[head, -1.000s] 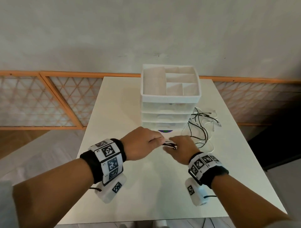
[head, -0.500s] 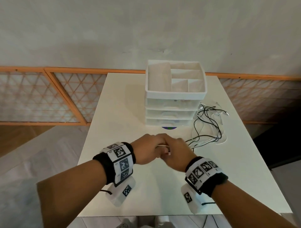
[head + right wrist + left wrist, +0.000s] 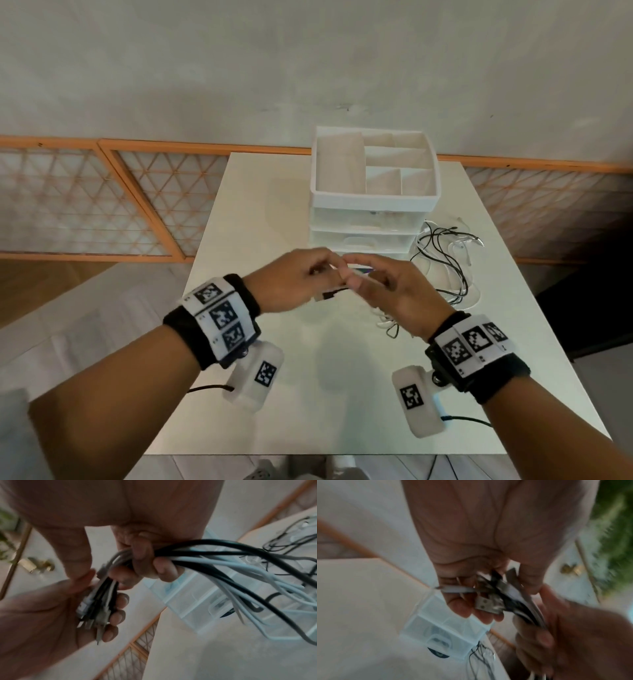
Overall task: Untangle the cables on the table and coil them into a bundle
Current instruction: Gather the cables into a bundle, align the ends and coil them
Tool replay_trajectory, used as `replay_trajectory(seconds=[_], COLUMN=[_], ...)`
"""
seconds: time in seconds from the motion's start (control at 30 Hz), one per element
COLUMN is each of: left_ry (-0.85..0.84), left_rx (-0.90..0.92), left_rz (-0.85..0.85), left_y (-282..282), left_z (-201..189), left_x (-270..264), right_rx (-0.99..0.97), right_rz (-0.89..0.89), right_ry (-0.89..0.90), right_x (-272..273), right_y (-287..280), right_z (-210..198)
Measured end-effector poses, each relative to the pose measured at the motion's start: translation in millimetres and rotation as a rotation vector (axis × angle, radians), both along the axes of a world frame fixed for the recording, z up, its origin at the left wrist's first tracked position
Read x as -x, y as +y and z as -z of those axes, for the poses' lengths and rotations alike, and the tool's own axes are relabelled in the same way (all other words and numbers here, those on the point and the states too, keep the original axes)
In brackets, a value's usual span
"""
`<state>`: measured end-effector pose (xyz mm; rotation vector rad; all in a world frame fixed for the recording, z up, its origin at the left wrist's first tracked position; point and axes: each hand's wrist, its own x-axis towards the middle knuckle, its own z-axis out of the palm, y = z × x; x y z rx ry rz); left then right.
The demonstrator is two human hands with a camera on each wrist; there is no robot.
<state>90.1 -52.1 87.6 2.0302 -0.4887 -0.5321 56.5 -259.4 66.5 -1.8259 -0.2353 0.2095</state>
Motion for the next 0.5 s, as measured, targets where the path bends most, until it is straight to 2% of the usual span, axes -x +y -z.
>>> replay_trajectory(seconds=[0.07, 0.13, 0.2, 0.27, 0.37, 0.5], left_ry=[0.209, 0.416, 0.569, 0.648, 0.578, 0.376], left_rx=[0.219, 0.385, 0.501, 0.574, 0.521, 0.318], left_rz=[-0.177, -0.299, -0.367, -0.393, -0.406, -0.433], left_y=[5.2, 4.1, -2.2, -9.9, -19.0, -17.6], left_z=[-5.1, -3.3, -3.5, -6.1, -12.6, -23.4], left_x=[-4.5, -5.4, -3.3, -0.6, 0.1, -8.9], right_rx=[-0.116, -0.131, -0.125, -0.052, 0.133, 0.16], right_rz=[0.053, 0.058, 0.042, 0.051, 0.08, 0.084], right_ry=[-0.045, -0.083, -0.123, -0.163, -0.166, -0.127], right_x=[-0.4, 0.0, 0.1, -0.3, 1.0, 3.9], right_y=[-4.1, -3.9, -1.7, 0.2, 1.5, 0.4], right_z=[-1.5, -4.1, -7.0, -7.9, -7.1, -6.1])
